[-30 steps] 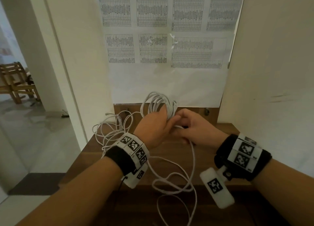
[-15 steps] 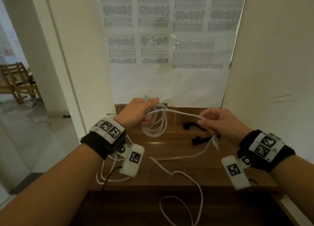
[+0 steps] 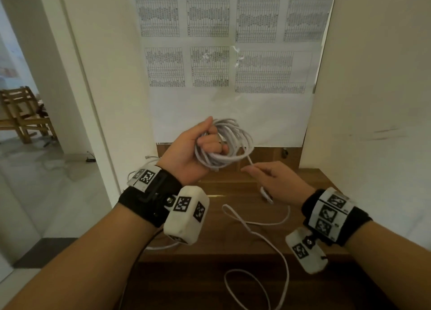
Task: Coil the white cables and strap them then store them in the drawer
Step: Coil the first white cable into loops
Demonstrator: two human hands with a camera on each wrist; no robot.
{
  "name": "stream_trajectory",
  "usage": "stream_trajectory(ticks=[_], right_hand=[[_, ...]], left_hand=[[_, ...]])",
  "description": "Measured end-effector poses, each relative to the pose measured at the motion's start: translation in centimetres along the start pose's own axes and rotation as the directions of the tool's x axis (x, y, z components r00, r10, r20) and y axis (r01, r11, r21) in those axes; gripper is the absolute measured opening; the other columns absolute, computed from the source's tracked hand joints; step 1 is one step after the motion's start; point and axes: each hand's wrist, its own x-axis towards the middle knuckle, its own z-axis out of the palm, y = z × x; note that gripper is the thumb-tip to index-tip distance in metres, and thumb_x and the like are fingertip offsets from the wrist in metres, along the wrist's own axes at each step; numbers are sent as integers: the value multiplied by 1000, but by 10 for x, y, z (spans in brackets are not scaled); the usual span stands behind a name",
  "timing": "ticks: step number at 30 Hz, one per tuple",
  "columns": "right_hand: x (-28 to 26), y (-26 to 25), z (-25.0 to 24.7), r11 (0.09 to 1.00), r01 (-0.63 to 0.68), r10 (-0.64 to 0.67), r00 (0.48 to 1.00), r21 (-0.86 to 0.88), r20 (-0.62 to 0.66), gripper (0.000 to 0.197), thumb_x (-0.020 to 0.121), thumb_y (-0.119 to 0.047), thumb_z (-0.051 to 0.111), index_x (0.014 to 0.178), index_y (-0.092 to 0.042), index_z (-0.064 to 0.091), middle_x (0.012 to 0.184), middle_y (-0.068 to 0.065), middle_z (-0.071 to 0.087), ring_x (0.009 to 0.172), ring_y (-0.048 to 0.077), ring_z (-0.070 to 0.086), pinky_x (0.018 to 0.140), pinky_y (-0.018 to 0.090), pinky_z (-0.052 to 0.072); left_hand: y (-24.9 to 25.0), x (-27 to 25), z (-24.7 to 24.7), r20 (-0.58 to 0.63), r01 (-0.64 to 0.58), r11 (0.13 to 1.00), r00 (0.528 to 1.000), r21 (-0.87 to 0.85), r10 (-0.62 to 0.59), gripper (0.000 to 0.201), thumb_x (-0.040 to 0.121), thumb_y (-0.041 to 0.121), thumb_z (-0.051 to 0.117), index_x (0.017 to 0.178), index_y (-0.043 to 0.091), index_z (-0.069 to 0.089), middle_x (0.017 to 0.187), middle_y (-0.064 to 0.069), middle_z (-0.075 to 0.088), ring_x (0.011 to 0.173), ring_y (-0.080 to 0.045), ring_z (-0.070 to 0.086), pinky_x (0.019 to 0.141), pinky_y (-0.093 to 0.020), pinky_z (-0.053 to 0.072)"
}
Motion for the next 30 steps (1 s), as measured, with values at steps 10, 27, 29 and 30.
stream_trajectory(ticks=[10,27,29,30], right_hand=[[-19,-36,17,927,244,-228,970,-284,90,72,81,-85,24,112,-38,68,91,-10,73,80,5,65,74,35,55],[5,-26,-24,974,211,-228,898,-87,-376,56,92,-63,51,60,-21,31,56,-4,30,50,13,30,54,38,33],[4,-20,-21,976,177,-210,925,-129,-317,58,74,-76,58,69,-22,38,67,-2,41,58,17,41,57,40,39],[3,-18,-19,982,167,-184,950,-86,-253,58,66,-78,64,80,-25,45,77,-2,49,65,15,49,62,37,44]], left_hand=[[-17,14,2,-226,-285,925,912,251,342,37,105,23,41,138,7,46,120,-20,70,112,-29,68,103,-46,49],[-50,-7,-3,13,-53,861,998,506,53,34,104,31,41,100,4,61,51,1,39,48,-17,45,93,-44,41],[-50,-8,-1,49,-15,900,999,436,-7,31,102,33,43,91,8,58,49,5,34,45,-13,35,74,-28,43],[-50,-9,0,71,2,911,997,412,-34,30,101,33,44,87,9,54,47,6,34,43,-11,34,63,-25,36]])
